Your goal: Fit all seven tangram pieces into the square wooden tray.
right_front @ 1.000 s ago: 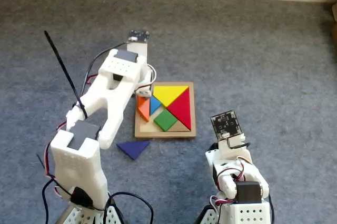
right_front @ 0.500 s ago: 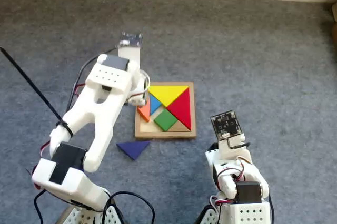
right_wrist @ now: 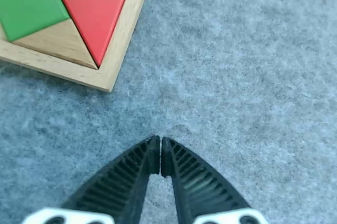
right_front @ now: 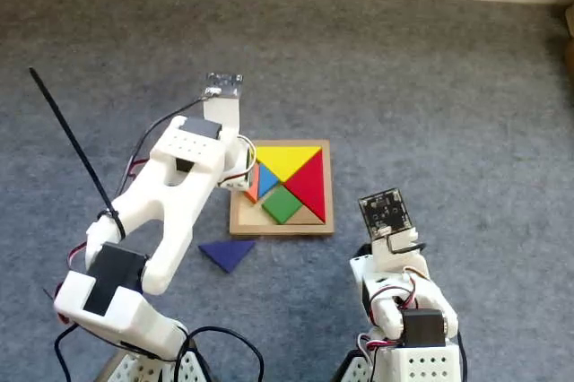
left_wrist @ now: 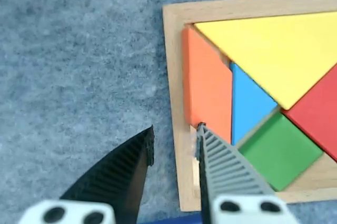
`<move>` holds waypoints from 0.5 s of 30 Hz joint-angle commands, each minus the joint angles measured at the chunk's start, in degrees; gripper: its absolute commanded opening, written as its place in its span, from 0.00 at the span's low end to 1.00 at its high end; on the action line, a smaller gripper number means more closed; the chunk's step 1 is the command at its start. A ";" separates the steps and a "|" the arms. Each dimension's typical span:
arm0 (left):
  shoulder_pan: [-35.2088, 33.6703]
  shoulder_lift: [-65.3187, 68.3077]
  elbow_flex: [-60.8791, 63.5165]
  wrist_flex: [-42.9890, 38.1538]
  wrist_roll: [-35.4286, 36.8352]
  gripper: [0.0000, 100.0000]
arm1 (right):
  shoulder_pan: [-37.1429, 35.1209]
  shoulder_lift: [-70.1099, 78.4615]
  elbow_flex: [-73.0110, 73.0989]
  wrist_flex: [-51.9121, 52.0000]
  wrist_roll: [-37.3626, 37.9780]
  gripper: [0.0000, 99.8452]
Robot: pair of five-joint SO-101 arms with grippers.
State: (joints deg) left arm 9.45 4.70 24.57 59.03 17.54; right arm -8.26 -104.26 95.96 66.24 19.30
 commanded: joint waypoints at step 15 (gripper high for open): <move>1.01 6.81 -12.26 4.31 0.18 0.14 | 0.66 -1.01 6.46 -1.10 0.09 0.02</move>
State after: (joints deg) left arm 9.19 13.32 15.69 60.62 17.54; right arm -8.26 -104.26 95.96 66.24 19.30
